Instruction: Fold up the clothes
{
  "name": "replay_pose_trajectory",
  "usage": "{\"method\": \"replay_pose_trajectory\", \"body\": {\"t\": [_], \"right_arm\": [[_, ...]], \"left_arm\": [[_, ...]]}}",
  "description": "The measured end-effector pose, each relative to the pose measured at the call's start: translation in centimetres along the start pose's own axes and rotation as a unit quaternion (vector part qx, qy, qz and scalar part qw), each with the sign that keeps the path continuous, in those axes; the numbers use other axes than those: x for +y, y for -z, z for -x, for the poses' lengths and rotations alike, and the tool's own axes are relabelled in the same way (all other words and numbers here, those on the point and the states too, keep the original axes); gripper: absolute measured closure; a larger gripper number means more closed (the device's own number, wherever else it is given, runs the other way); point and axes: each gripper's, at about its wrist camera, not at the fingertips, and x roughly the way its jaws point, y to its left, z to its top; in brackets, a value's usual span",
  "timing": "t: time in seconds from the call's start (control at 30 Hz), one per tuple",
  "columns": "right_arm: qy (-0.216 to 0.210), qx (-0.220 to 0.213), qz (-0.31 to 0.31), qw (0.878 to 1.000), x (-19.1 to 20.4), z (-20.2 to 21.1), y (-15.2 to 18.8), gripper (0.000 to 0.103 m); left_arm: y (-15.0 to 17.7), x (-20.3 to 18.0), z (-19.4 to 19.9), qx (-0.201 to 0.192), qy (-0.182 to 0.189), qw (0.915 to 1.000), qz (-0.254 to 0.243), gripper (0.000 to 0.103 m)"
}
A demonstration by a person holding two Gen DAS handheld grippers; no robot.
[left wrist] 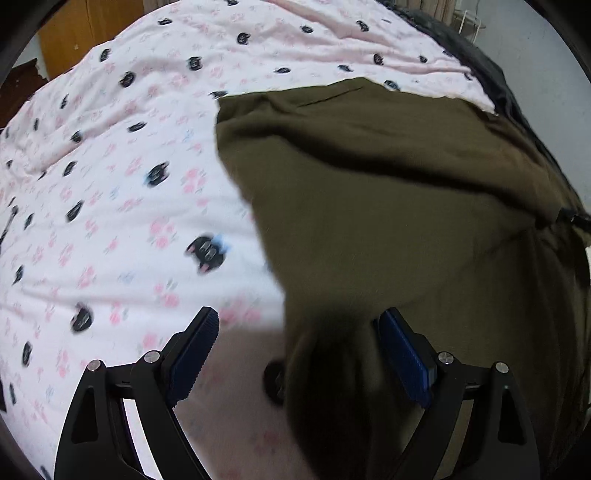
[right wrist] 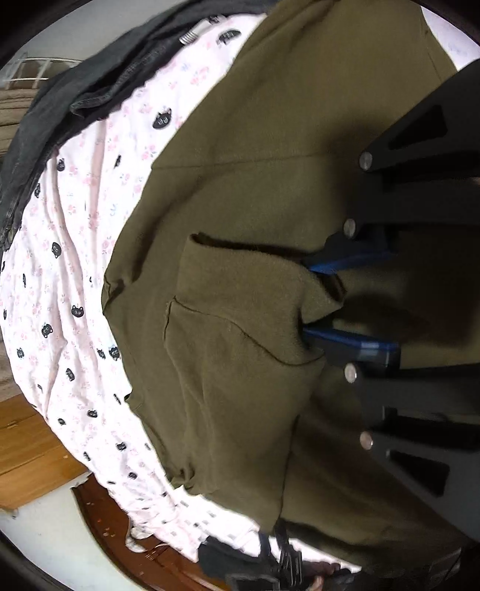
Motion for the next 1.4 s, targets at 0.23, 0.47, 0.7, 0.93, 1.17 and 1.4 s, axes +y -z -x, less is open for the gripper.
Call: {"method": "replay_pose_trajectory", "body": {"t": [0.23, 0.47, 0.7, 0.93, 1.17, 1.4], "right_arm": [[-0.057, 0.006, 0.017, 0.998, 1.5, 1.2, -0.7, 0.099], [-0.117, -0.007, -0.018, 0.993, 0.9, 4.3, -0.9, 0.099], [-0.076, 0.068, -0.01, 0.995, 2.5, 1.8, 1.3, 0.09], [-0.022, -0.012, -0.015, 1.0, 3.5, 4.6, -0.7, 0.034], [-0.049, -0.02, 0.174, 0.983, 10.0, 0.7, -7.2, 0.037], [-0.11, 0.11, 0.298, 0.942, 11.8, -7.6, -9.0, 0.073]], "left_arm": [[-0.5, 0.9, -0.9, 0.003, 0.026, 0.9996, 0.003, 0.088], [0.9, 6.7, 0.2, -0.001, 0.036, 0.9935, 0.108, 0.095], [3.3, 7.7, -0.1, 0.037, 0.006, 0.9954, 0.088, 0.095], [4.3, 9.3, 2.7, 0.057, -0.003, 0.995, 0.081, 0.094], [-1.0, 6.9, 1.7, 0.033, 0.041, 0.9982, 0.027, 0.081], [-1.9, 3.4, -1.7, 0.07, 0.083, 0.993, -0.046, 0.079]]}}
